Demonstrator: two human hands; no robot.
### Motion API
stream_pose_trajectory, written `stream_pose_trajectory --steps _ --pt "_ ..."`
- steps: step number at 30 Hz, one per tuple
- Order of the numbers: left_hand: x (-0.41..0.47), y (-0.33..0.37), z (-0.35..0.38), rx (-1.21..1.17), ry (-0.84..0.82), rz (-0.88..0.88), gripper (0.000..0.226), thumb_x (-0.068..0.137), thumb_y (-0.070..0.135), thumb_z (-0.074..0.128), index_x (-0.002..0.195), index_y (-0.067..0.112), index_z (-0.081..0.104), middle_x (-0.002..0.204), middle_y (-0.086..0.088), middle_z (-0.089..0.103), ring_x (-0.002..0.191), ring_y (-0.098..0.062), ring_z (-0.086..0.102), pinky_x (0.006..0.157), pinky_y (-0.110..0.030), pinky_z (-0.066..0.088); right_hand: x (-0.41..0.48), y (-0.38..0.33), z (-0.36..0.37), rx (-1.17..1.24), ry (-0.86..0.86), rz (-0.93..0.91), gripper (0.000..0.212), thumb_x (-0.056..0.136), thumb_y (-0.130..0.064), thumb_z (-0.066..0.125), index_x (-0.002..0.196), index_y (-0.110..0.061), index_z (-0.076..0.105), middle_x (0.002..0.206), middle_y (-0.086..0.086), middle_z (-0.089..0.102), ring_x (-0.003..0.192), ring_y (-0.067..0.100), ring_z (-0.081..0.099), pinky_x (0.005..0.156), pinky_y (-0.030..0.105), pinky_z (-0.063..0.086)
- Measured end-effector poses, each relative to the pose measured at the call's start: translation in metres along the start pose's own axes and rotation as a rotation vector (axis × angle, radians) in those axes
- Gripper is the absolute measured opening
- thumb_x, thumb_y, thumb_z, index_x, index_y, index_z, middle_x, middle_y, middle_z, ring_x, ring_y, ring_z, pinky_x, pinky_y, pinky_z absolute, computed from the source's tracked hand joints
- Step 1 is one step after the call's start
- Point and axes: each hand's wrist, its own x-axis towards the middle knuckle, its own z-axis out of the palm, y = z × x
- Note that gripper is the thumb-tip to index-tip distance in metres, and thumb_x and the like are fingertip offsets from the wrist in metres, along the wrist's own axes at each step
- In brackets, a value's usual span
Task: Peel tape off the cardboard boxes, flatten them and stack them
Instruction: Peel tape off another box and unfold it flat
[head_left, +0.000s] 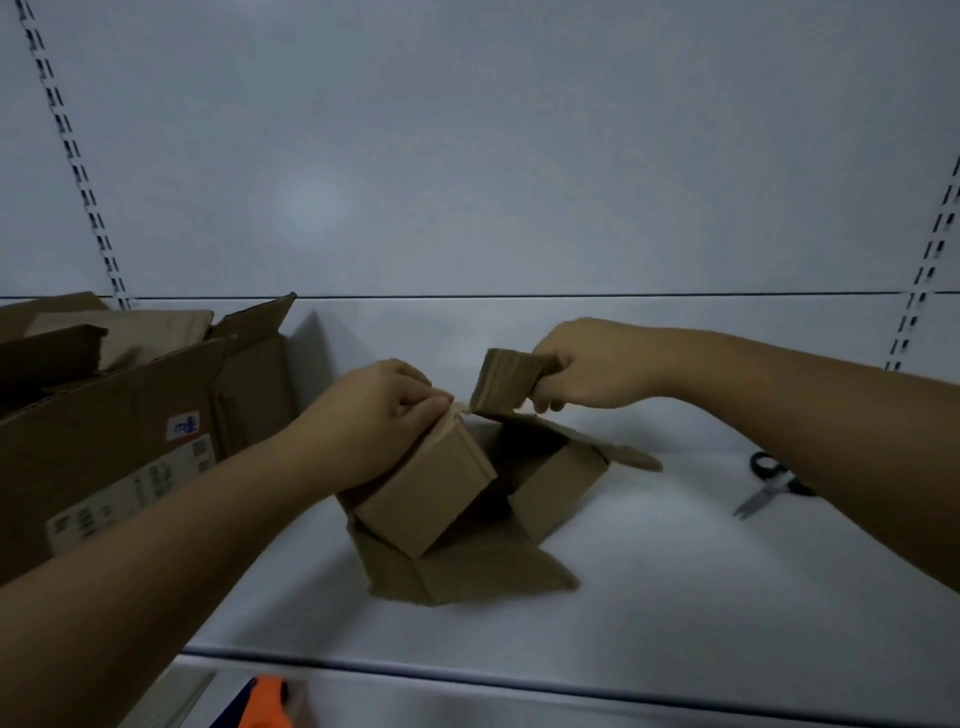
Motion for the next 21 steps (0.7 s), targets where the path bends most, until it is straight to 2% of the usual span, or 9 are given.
stream_pose_trajectory --steps 2,5,8,10,12,15,17,19,21 --pt "-0.009 0.003 0.005 -0.070 -0.055 -0.056 0.033 0.096 0.039 0.041 0.118 0.027 0.063 0.120 0.005 0.063 0.102 -0.010 0.057 0.092 -0.028 0.044 0.006 0.005 0.012 0.116 -0.001 0.057 0.030 0.095 -0.023 0.045 0.086 -0.006 0.067 0.087 0.003 0.071 0.082 0.017 0.067 0.077 0.033 0.053" --pt "-0.024 0.005 0.014 -0.164 -0.271 -0.053 0.039 0.096 0.042 0.040 0.132 0.031 0.051 0.134 0.007 0.053 0.120 -0.014 0.049 0.106 -0.033 0.037 0.012 0.007 0.026 0.167 -0.001 0.083 0.026 0.095 -0.020 0.044 0.083 -0.009 0.065 0.082 0.002 0.072 0.079 0.017 0.068 0.075 0.032 0.053" --pt "-0.035 -0.002 0.019 -0.165 -0.479 0.052 0.075 0.075 0.052 0.051 0.144 0.033 0.029 0.145 0.006 0.037 0.129 -0.014 0.041 0.106 -0.035 0.039 0.009 0.009 0.029 0.077 -0.041 0.028 0.021 0.090 -0.014 0.048 0.093 -0.021 0.068 0.092 -0.006 0.070 0.089 0.011 0.064 0.083 0.028 0.051" --pt "-0.041 -0.002 0.025 -0.097 -0.398 -0.020 0.089 0.066 0.062 0.058 0.144 0.036 0.024 0.143 0.008 0.035 0.125 -0.011 0.041 0.102 -0.033 0.042 -0.001 0.014 0.023 0.075 -0.095 -0.002 0.020 0.088 -0.020 0.054 0.097 -0.031 0.068 0.104 -0.014 0.065 0.101 0.006 0.058 0.093 0.031 0.047" --pt "-0.044 0.007 0.037 -0.007 -0.181 -0.037 0.072 0.068 0.067 0.060 0.129 0.036 0.037 0.120 0.012 0.045 0.105 -0.007 0.049 0.090 -0.032 0.048 -0.017 0.019 0.018 0.102 -0.206 -0.033 0.024 0.086 -0.039 0.063 0.109 -0.041 0.062 0.116 -0.026 0.056 0.112 0.000 0.051 0.101 0.027 0.041" --pt "-0.038 0.018 0.047 -0.068 0.050 -0.025 0.046 0.082 0.068 0.036 0.104 0.031 0.051 0.090 0.013 0.054 0.081 -0.007 0.054 0.076 -0.035 0.050 -0.041 0.034 0.026 0.010 -0.282 0.019 0.072 0.071 -0.058 0.071 0.132 -0.055 0.034 0.130 -0.029 0.037 0.121 0.002 0.040 0.104 0.028 0.037" --pt "-0.030 0.016 0.043 -0.181 0.055 -0.080 0.050 0.090 0.061 0.025 0.092 0.024 0.059 0.077 0.006 0.058 0.074 -0.011 0.057 0.072 -0.034 0.048 -0.051 0.043 0.043 0.003 -0.175 -0.009 0.074 0.077 -0.048 0.071 0.135 -0.058 0.025 0.139 -0.025 0.038 0.123 0.002 0.042 0.104 0.026 0.038" --pt "-0.023 0.011 0.039 -0.187 0.053 -0.115 0.053 0.095 0.053 0.024 0.082 0.017 0.061 0.070 0.000 0.058 0.070 -0.015 0.057 0.067 -0.032 0.045 -0.051 0.052 0.054 0.093 -0.002 -0.031 0.055 0.090 -0.023 0.061 0.129 -0.052 0.037 0.139 -0.016 0.047 0.122 0.004 0.046 0.102 0.022 0.038" --pt "-0.020 0.004 0.041 -0.165 0.032 -0.103 0.057 0.095 0.053 0.025 0.081 0.013 0.062 0.070 -0.005 0.060 0.070 -0.018 0.059 0.071 -0.035 0.049 -0.047 0.056 0.058 0.156 0.133 -0.017 0.043 0.091 -0.011 0.056 0.122 -0.041 0.054 0.127 -0.012 0.059 0.114 0.004 0.054 0.096 0.020 0.042"
